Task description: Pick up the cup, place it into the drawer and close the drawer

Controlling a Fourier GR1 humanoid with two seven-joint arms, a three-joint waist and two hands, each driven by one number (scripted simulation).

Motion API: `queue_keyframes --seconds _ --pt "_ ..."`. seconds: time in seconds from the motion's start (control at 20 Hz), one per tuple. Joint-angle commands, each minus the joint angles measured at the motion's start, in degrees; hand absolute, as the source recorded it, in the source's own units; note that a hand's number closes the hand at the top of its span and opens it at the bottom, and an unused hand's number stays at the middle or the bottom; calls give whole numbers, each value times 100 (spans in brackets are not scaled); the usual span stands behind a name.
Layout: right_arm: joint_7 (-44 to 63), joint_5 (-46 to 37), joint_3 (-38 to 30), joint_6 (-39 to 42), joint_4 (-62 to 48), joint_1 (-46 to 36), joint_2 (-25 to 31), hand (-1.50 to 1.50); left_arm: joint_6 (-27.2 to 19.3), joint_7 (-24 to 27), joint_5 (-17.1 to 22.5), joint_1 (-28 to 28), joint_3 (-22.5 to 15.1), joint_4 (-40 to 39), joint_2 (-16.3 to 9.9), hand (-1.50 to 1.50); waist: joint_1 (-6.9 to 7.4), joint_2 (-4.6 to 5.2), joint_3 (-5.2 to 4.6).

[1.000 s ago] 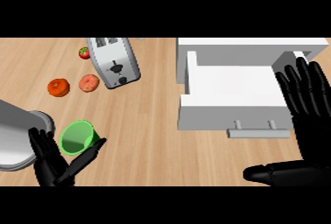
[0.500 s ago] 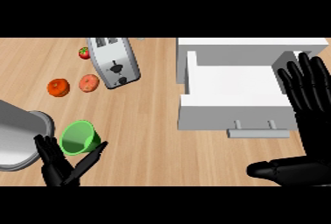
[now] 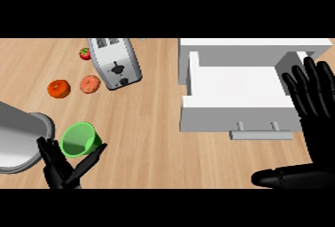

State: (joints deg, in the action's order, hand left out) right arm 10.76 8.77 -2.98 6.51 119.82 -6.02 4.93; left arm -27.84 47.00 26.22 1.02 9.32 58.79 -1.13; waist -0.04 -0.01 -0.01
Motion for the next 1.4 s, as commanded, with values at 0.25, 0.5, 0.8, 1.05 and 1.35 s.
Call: queue_keyframes --seconds 0.25,0.5,0.8,1.05,1.35 --pt "133 -60 249 -62 459 267 -153 -150 291 332 78 -105 -42 -380 104 -150 2 -5 1" --pt "-278 -215 315 101 132 439 -174 -150 509 275 197 -544 305 -675 -68 -150 -3 -1 1" --pt "322 400 -158 167 535 154 112 -150 1131 732 460 -1164 689 -1717 -225 -150 -28 2 -2" --pt "-143 -235 215 -57 -283 -140 -175 -150 1706 1078 436 -955 491 -1773 1 -150 4 5 -2" --pt "377 132 -89 -4 102 -257 98 -150 2233 1255 525 -1340 527 -2205 7 150 -18 4 -3"
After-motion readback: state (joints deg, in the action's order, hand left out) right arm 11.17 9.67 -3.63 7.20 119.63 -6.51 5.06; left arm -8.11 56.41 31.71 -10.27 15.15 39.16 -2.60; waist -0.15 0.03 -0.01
